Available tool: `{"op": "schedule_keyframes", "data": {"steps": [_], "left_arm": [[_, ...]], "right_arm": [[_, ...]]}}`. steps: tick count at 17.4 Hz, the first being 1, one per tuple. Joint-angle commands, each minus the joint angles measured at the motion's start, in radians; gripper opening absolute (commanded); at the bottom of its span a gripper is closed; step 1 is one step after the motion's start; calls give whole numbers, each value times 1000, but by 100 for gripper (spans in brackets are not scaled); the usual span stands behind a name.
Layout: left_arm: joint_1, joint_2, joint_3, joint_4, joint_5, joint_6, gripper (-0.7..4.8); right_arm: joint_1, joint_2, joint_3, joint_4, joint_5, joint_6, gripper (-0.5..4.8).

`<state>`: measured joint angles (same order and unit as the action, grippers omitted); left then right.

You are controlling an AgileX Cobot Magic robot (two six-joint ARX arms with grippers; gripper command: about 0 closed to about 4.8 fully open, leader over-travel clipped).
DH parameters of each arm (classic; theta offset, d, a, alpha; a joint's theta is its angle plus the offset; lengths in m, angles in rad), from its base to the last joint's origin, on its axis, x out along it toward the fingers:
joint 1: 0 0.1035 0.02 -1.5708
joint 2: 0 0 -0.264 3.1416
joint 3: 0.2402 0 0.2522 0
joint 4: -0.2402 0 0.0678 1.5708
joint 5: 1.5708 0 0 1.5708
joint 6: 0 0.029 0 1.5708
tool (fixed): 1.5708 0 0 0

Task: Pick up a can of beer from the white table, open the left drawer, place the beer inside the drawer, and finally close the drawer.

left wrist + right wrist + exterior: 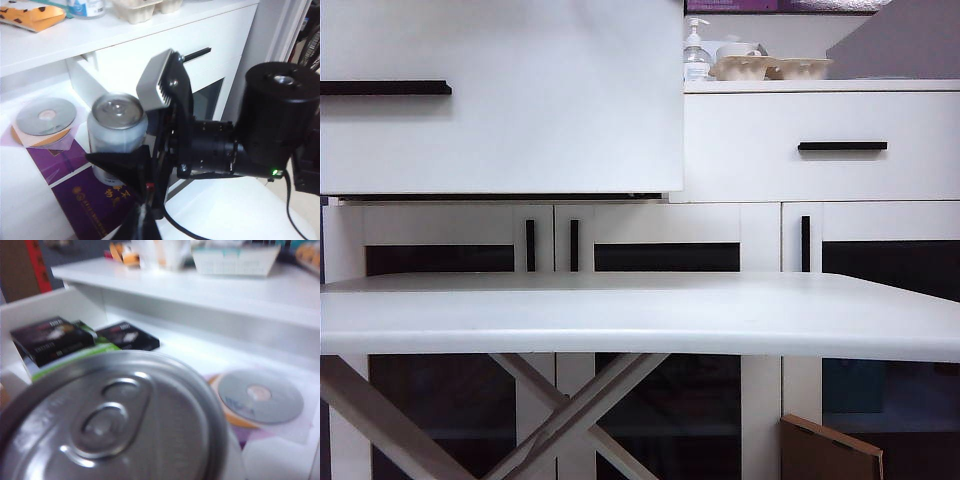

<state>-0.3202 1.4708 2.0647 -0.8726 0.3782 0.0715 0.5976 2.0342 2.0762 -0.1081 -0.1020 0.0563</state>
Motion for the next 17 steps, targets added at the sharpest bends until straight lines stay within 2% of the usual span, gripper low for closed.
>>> {"op": "schedule_keyframes", "data": {"steps": [1,10,11,12,13,15,16,17], "left_arm": [[0,-3,5,13,3,4,-5],[0,-3,5,13,3,3,-5],[0,-3,5,13,3,3,-5],[0,-3,5,13,3,3,-5],[0,-3,5,13,3,3,-5],[0,-3,5,13,3,3,-5],[0,-3,5,13,3,3,-5],[0,-3,5,13,3,3,-5]], "right_arm": [[1,0,13,37,-6,3,-7],[2,31,13,6,-8,-2,-6],[2,31,13,8,-9,-10,17],[2,31,13,9,-9,-12,144],[2,31,13,8,-9,-12,241],[2,31,13,8,-21,-13,248],[2,31,16,6,-41,-32,287],[2,31,19,3,-46,-35,380]]}}
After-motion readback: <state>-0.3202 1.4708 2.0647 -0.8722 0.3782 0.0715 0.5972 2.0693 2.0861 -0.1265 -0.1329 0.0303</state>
